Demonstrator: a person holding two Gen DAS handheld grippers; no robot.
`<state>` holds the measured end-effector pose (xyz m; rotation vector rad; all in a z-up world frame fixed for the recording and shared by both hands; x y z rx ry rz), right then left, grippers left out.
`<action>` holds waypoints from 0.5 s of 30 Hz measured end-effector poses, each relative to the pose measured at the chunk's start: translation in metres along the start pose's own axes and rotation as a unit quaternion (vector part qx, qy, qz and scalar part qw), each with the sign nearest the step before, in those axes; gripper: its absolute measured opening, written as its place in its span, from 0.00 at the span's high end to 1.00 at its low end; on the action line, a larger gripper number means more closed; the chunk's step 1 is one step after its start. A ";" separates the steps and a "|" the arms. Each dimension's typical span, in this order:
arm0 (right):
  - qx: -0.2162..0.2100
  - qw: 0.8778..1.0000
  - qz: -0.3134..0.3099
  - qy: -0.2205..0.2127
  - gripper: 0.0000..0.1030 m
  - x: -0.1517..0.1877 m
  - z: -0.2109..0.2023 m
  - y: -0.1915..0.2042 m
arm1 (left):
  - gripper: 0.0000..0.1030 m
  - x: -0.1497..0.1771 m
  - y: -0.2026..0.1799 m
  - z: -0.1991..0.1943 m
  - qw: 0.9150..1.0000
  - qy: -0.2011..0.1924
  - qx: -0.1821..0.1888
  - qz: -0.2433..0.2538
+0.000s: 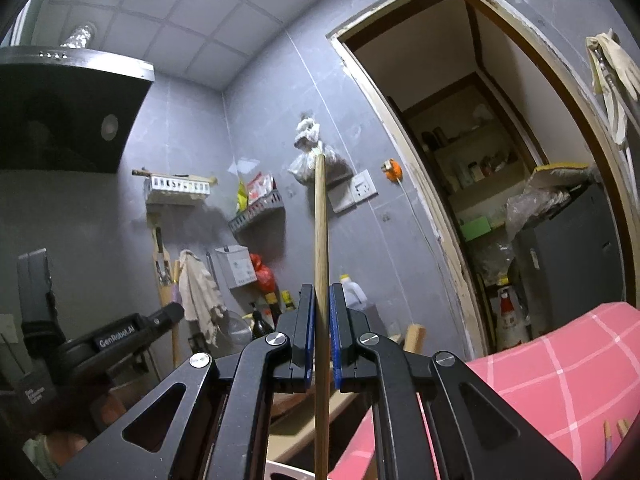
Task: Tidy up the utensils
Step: 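Lift both held chopsticks and carry them toward the white basket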
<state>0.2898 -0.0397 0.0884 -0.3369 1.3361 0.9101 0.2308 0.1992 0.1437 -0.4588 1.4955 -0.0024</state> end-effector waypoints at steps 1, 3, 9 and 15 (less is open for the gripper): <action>0.001 1.000 0.000 0.002 0.95 0.002 0.000 -0.001 | 0.96 0.002 0.000 0.000 1.000 -0.003 -0.002 0.002; 0.003 1.000 0.002 0.008 0.95 0.005 0.001 -0.003 | 0.96 0.006 -0.001 -0.001 1.000 -0.008 -0.007 0.007; 0.007 1.000 -0.005 0.027 0.95 0.016 0.000 -0.004 | 0.96 0.020 0.000 0.001 1.000 -0.008 -0.020 0.017; 0.010 0.999 -0.005 0.038 0.95 0.019 -0.002 -0.005 | 0.96 0.014 0.004 0.005 1.000 -0.010 -0.025 0.005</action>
Point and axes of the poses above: each gripper's, at about its wrist camera, not at the fingertips, and z roughly the way its jaws point, y to its left, x to its underside, the point moved 1 cm from there along z, roughly the way its jaws point, and after that the axes turned 10 degrees about -x, right-handed, at the moved point
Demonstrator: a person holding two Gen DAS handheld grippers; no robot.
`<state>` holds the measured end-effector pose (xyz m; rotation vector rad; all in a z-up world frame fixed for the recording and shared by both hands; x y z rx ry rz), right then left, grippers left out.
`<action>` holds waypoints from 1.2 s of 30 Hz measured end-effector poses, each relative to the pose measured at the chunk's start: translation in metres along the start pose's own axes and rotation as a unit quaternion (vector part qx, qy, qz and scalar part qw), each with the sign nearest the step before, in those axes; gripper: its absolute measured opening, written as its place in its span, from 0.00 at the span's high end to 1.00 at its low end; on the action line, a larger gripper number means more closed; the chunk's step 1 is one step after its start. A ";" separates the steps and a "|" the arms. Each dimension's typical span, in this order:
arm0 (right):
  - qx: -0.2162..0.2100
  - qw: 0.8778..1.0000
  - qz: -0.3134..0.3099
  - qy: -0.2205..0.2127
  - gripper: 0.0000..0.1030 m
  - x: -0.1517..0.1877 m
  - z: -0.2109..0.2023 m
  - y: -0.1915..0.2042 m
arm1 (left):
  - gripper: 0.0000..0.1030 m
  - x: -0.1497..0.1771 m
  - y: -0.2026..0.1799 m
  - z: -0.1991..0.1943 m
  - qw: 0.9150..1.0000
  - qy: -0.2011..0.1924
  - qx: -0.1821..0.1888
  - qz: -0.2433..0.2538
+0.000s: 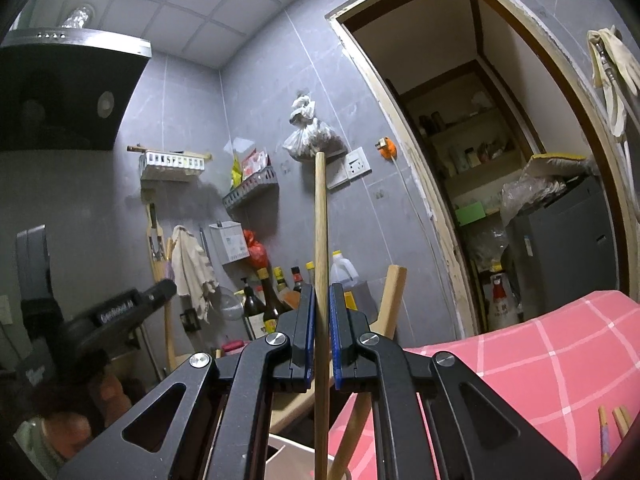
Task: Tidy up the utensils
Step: 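Lift both held chopsticks and carry them toward the white basket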
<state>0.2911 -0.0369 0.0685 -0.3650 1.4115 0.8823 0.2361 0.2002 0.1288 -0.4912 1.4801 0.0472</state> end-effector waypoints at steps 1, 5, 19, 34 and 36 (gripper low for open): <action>0.000 1.000 0.000 0.001 0.95 0.001 0.000 -0.001 | 0.96 0.000 0.000 0.000 1.000 -0.001 0.000 -0.001; 0.000 1.000 0.001 0.009 0.95 0.003 0.000 -0.001 | 0.96 0.001 0.002 -0.001 1.000 -0.007 -0.003 -0.006; 0.000 0.999 -0.006 0.034 0.95 0.013 -0.005 0.004 | 0.96 0.023 -0.002 -0.006 0.999 0.028 -0.001 0.019; 0.016 0.996 -0.005 0.093 0.94 0.017 -0.025 0.010 | 0.95 0.064 -0.021 -0.022 0.990 0.124 0.040 0.050; 0.016 0.995 -0.003 0.098 0.94 0.017 -0.027 0.009 | 0.94 0.062 -0.022 -0.025 0.989 0.131 0.044 0.047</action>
Point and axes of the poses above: each gripper's, at about its wrist camera, not at the fingertips, and z roughly the way its jaws point, y to its left, x to its underside, the point moved 1 cm from there along z, roughly the way its jaws point, and after that the axes turned 10 degrees about -x, right-handed, at the moved point
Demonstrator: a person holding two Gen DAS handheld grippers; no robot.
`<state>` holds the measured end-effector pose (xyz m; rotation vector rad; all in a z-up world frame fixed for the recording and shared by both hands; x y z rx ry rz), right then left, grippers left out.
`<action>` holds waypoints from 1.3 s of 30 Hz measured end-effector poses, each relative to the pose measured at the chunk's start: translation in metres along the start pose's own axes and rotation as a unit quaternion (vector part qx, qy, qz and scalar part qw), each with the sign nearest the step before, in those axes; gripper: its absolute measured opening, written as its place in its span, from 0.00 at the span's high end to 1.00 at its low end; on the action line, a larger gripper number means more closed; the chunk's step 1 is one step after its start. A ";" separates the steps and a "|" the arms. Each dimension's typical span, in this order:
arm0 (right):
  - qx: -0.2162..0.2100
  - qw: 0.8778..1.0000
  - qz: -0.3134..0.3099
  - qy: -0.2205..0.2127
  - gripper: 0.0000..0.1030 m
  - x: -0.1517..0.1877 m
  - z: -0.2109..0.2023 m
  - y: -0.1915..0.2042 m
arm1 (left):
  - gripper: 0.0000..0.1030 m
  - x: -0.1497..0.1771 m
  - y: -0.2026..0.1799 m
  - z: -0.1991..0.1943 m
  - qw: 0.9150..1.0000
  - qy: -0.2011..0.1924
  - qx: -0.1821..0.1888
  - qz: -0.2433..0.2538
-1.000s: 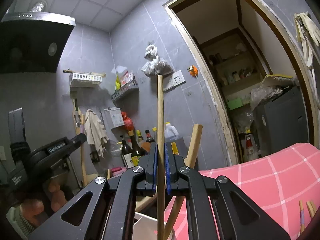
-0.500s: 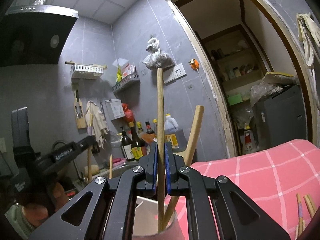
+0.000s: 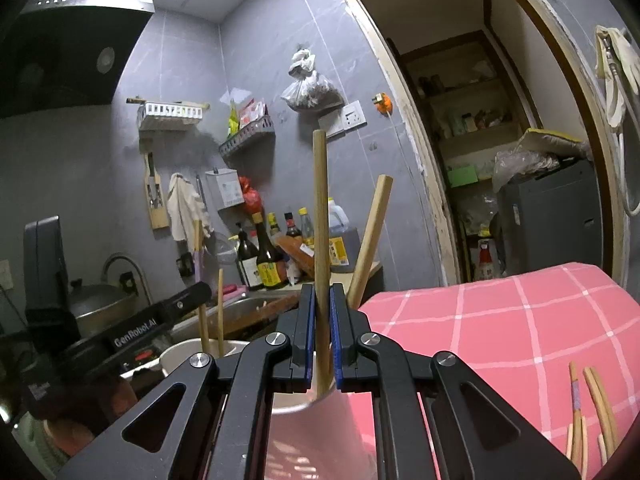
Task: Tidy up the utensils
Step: 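Lift both held chopsticks and carry them toward the white basket, then lower the chopsticks into the white basket and open both tools, then move both open tools back over the chopstick pile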
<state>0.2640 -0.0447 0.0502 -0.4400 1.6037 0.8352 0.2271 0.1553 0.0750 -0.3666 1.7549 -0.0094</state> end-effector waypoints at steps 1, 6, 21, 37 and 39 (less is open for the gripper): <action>0.001 1.000 0.000 0.003 0.94 0.000 -0.001 0.000 | 0.94 -0.001 -0.001 -0.001 1.000 0.003 0.001 0.000; 0.004 1.000 0.002 0.003 0.77 -0.001 -0.010 -0.002 | 0.77 -0.003 -0.003 -0.007 1.000 0.012 0.005 -0.003; 0.047 0.997 -0.018 -0.051 0.25 -0.031 -0.084 -0.011 | 0.33 -0.009 -0.029 -0.049 0.999 0.004 0.032 0.001; 0.139 0.987 -0.078 0.016 0.00 -0.048 -0.174 -0.050 | 0.02 0.038 -0.110 -0.074 0.990 0.064 0.117 0.046; 0.152 0.985 -0.079 0.032 0.00 -0.045 -0.179 -0.057 | 0.02 0.049 -0.125 -0.073 0.987 0.082 0.126 0.061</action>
Point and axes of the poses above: each gripper's, at about its wrist camera, not at the fingertips, and z roughly the way its jaws point, y to its left, x to its underside, the point moved 1 cm from there along z, roughly the way its jaws point, and after that the axes turned 10 degrees about -x, right-handed, at the moved point
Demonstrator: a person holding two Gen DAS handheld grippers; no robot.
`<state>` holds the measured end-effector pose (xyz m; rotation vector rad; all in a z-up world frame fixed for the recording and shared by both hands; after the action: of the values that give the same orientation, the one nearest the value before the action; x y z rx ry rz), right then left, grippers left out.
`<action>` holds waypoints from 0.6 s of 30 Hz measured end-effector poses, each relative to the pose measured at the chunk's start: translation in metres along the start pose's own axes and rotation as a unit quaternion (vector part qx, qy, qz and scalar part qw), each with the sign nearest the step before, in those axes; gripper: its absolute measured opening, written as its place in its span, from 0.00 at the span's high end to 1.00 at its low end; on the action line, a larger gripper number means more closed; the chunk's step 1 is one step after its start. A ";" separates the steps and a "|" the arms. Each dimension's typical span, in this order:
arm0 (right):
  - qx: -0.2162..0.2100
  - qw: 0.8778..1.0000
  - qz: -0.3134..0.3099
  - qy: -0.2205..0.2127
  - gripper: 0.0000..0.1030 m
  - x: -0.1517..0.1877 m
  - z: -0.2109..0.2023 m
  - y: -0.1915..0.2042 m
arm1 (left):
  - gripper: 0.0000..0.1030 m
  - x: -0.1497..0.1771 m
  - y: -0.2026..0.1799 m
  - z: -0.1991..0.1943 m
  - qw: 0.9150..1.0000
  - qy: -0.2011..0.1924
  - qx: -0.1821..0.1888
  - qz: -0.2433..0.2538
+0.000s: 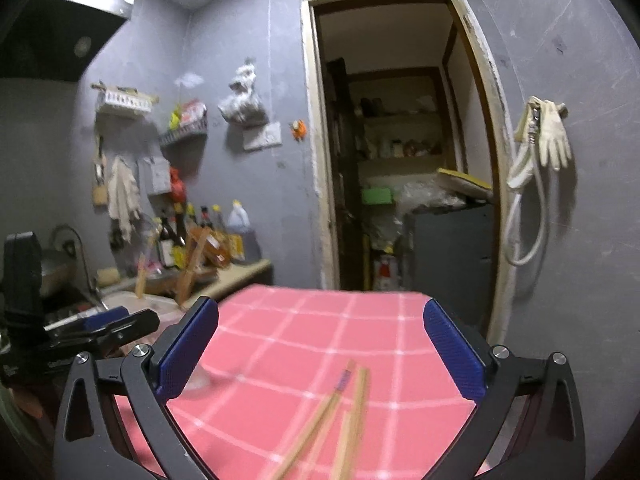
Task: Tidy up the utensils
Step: 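Move both open tools back over the chopstick pile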
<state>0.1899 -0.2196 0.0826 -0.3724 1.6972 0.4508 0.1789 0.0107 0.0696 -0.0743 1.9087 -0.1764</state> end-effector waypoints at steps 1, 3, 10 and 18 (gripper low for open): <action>0.004 1.000 0.001 0.011 0.00 0.004 -0.001 -0.004 | 0.02 0.005 -0.006 0.002 1.000 0.008 0.003 0.005; 0.011 0.999 0.003 0.036 0.00 0.013 0.000 -0.013 | 0.02 0.014 -0.019 0.011 0.999 0.033 0.010 0.018; 0.025 0.993 0.036 0.113 0.00 0.042 0.007 -0.040 | 0.02 0.043 -0.051 0.038 0.992 0.108 0.027 0.060; 0.014 0.980 0.063 0.187 0.09 0.068 0.022 -0.057 | 0.17 0.070 -0.074 0.069 0.977 0.181 0.042 0.104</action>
<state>0.2247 -0.2577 0.0077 -0.3463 2.1000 0.4701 0.2170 -0.0776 -0.0066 0.2302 2.2532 -0.1342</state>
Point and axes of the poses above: each gripper's, at about its wrist camera, not at the fingertips, and z roughly the way its jaws point, y to its left, x to its underside, the point moved 1 cm from there along z, roughly the way its jaws point, and after that the axes turned 10 degrees about -x, right-handed, at the moved point
